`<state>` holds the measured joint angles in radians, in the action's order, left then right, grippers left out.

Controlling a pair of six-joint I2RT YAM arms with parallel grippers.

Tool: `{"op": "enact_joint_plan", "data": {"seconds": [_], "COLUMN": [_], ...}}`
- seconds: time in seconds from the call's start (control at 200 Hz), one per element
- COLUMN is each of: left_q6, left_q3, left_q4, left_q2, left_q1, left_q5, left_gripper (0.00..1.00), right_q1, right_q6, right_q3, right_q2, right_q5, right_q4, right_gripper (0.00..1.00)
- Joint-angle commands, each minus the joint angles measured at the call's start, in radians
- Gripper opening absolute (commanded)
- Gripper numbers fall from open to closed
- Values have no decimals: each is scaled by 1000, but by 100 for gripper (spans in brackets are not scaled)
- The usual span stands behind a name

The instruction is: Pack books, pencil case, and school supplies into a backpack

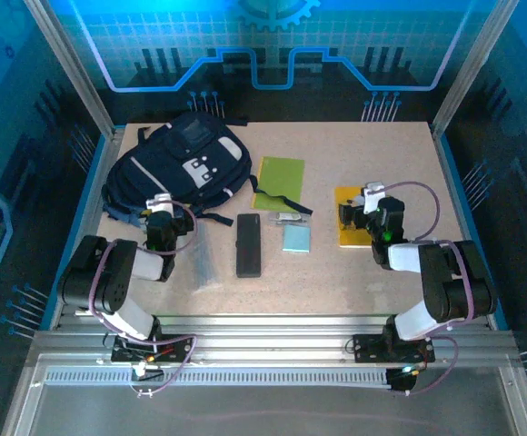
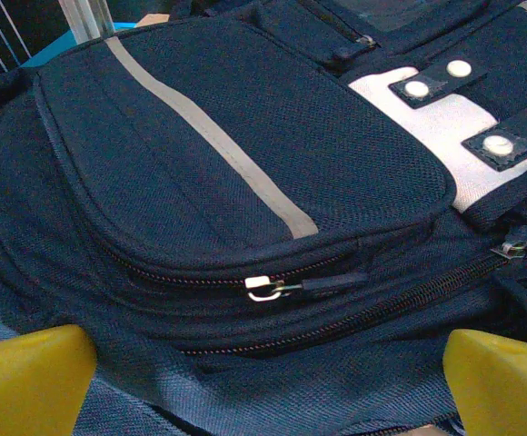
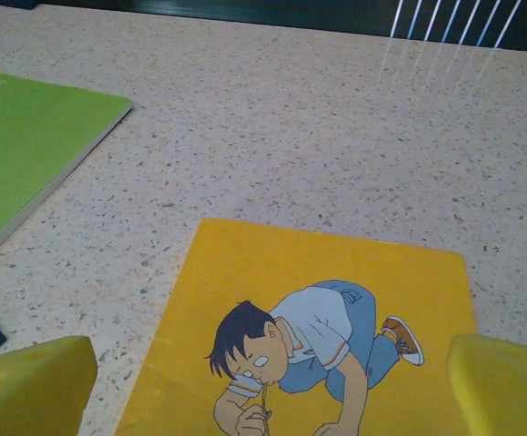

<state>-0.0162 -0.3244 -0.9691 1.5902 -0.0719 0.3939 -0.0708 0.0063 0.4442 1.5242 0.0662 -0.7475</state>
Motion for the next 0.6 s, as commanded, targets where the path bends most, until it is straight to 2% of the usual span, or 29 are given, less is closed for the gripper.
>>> {"op": "enact_joint_plan", "data": {"seconds": [0.0, 0.595], "left_q6": [17, -5], "left_q3": [-31, -39], "left_q4": [-30, -6], "left_q2": [-23, -30], "left_q1": [3, 26], "left_q5": [-75, -104], "left_gripper": [99, 99], "right_q1": [13, 15], "right_q6": [-11, -11], "right_q3": [-4, -2], "right_q2": [-21, -21], "right_q5": [-16, -17], "right_q4": [9, 11], "right_gripper": [100, 100]}}
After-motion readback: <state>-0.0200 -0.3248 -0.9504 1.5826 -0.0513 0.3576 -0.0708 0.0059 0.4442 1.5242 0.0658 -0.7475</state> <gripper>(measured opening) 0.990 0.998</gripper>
